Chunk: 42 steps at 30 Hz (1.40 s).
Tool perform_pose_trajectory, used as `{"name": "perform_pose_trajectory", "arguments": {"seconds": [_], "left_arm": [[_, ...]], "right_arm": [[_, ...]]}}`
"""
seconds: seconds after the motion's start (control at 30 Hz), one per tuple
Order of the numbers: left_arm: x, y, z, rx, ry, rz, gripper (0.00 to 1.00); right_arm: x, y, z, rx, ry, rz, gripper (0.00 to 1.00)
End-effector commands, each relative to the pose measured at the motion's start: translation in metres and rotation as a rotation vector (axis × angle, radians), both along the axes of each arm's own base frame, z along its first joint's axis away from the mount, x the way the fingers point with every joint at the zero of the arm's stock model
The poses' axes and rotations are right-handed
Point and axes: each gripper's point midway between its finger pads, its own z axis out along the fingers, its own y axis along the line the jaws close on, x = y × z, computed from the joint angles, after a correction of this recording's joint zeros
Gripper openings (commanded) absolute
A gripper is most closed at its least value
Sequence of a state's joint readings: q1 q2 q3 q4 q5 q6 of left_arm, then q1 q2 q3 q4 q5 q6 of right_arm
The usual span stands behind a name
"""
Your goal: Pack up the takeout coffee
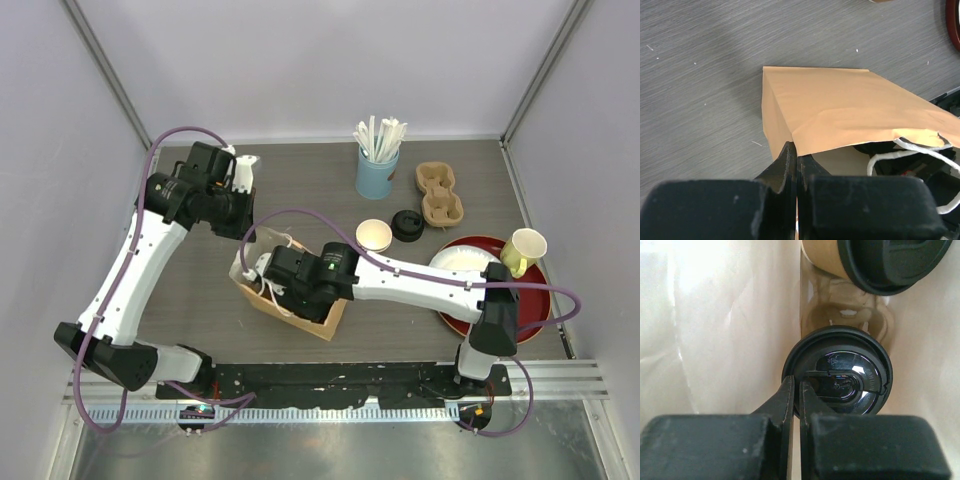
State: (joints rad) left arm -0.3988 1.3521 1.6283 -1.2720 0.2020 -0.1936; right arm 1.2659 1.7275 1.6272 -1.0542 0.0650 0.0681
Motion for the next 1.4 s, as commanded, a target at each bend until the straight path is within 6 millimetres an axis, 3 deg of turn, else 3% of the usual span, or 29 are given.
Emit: {"name": "perform_pose_trajectory", "arguments": {"seconds": [0.0, 0.07, 0.17, 0.23, 0.43, 0.63, 0.8, 0.97, 1.03, 1.13, 1.2, 1.37], "left_arm": [[0.003, -0.004, 0.020, -0.041, -0.079, -0.020, 0.00], [0.003, -0.004, 0.020, -0.043, -0.080, -0.021, 0.00], [0.004, -0.004, 0.020, -0.042, -0.084, -0.019, 0.00], [0.004, -0.004, 0.021, -0.041, -0.086, -0.020, 0.00], [0.006, -0.004, 0.022, -0.038, -0.090, -0.024, 0.00], [0.008, -0.003, 0.021, -0.027, -0.092, -0.026, 0.00], [0.010, -0.003, 0.022, -0.021, -0.095, -0.025, 0.00], [0.009, -0.002, 0.020, -0.016, -0.085, -0.024, 0.00], [0.008, -0.001, 0.015, -0.008, -0.075, -0.024, 0.00], [0.008, -0.002, 0.014, -0.016, -0.074, -0.024, 0.00], [0.008, -0.004, 0.016, -0.025, -0.078, -0.025, 0.00], [0.014, -0.012, 0.032, -0.078, -0.132, -0.040, 0.00]], "right_arm": [[0.010, 0.011, 0.022, 0.138, -0.021, -0.029, 0.01], [0.009, 0.006, 0.019, 0.135, -0.018, -0.033, 0.01], [0.007, 0.003, 0.024, 0.155, -0.012, -0.040, 0.13], [0.007, 0.001, 0.029, 0.168, -0.017, -0.047, 0.28], [0.002, -0.001, 0.049, 0.200, -0.006, -0.046, 0.43], [0.003, 0.002, 0.085, 0.269, -0.029, -0.039, 0.53], [0.001, 0.010, 0.122, 0.361, -0.049, -0.028, 0.67], [0.005, 0.014, 0.147, 0.429, -0.076, -0.052, 0.69], [0.013, 0.025, 0.173, 0.506, -0.104, -0.080, 0.70], [0.024, 0.035, 0.195, 0.561, -0.146, -0.113, 0.70], [0.031, 0.032, 0.192, 0.533, -0.170, -0.137, 0.70], [0.037, 0.011, 0.153, 0.365, -0.200, -0.161, 0.67]]}}
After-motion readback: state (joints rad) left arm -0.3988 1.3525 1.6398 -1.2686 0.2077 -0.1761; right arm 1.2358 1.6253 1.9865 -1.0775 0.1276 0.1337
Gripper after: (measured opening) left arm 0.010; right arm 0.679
